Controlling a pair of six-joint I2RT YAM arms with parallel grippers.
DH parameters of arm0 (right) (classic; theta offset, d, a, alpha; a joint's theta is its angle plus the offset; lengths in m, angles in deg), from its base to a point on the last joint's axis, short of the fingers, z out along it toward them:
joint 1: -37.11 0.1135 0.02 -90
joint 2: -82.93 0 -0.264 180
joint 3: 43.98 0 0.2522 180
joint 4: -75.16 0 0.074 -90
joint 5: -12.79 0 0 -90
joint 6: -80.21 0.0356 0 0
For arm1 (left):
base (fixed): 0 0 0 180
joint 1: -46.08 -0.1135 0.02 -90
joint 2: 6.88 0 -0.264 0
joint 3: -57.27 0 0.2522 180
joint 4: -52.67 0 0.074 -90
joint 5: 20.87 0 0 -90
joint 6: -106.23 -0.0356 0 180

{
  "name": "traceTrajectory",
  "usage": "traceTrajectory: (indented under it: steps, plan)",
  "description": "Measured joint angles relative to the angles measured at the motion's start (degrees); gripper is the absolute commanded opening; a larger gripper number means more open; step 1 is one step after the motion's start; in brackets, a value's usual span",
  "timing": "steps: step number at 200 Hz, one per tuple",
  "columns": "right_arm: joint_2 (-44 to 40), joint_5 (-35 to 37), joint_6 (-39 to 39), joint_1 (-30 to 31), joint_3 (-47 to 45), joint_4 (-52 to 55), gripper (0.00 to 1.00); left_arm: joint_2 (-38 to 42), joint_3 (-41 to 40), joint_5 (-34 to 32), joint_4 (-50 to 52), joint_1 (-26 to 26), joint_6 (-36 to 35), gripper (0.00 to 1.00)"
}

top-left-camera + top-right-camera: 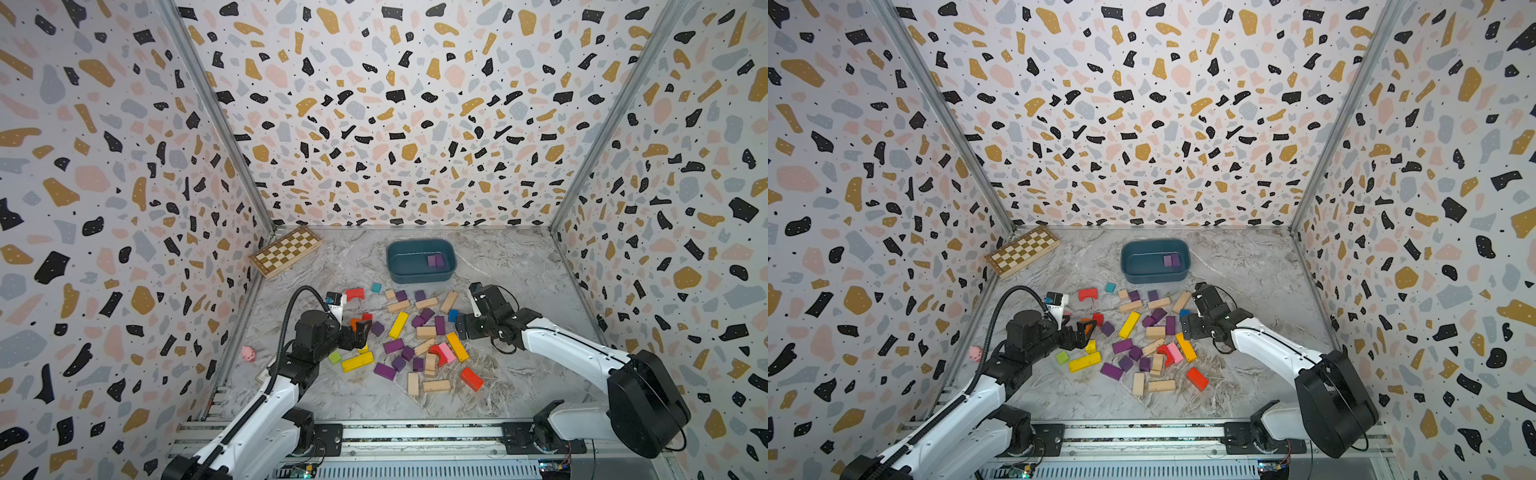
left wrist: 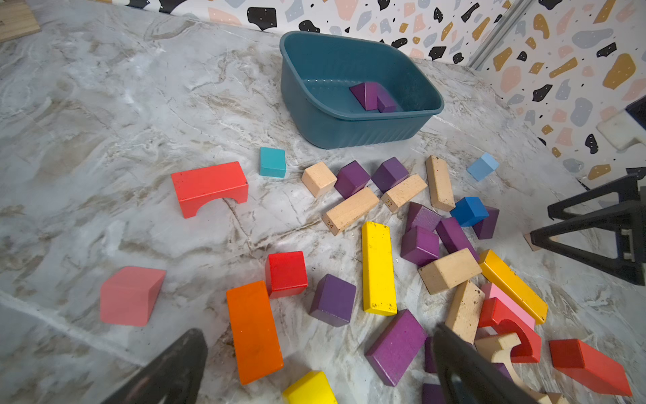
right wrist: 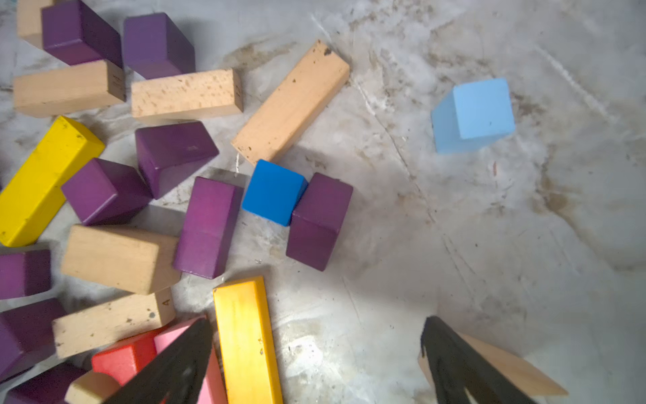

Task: Pick purple bricks into the storage bin
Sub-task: Pick up the building block from the center of the board.

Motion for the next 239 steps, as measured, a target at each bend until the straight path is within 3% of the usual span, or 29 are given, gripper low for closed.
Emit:
traceTrajectory:
  steps: [32,104,239]
  plan:
    - [1.53,0.04,1.09,0.0,0.02,-2.71,0.77,-0.02,0.0,0.0,0.0,0.0,0.0,0.99]
    - [10.91,-0.66,1.88,-0.24,0.13,-6.54,0.74,-0.85,0.0,-0.02,-0.02,0.0,0.0,0.99]
    - [13.94,-3.04,0.2,-4.48,1.9,-9.09,0.41,-1.79,0.0,-0.04,-0.04,0.0,0.02,0.99]
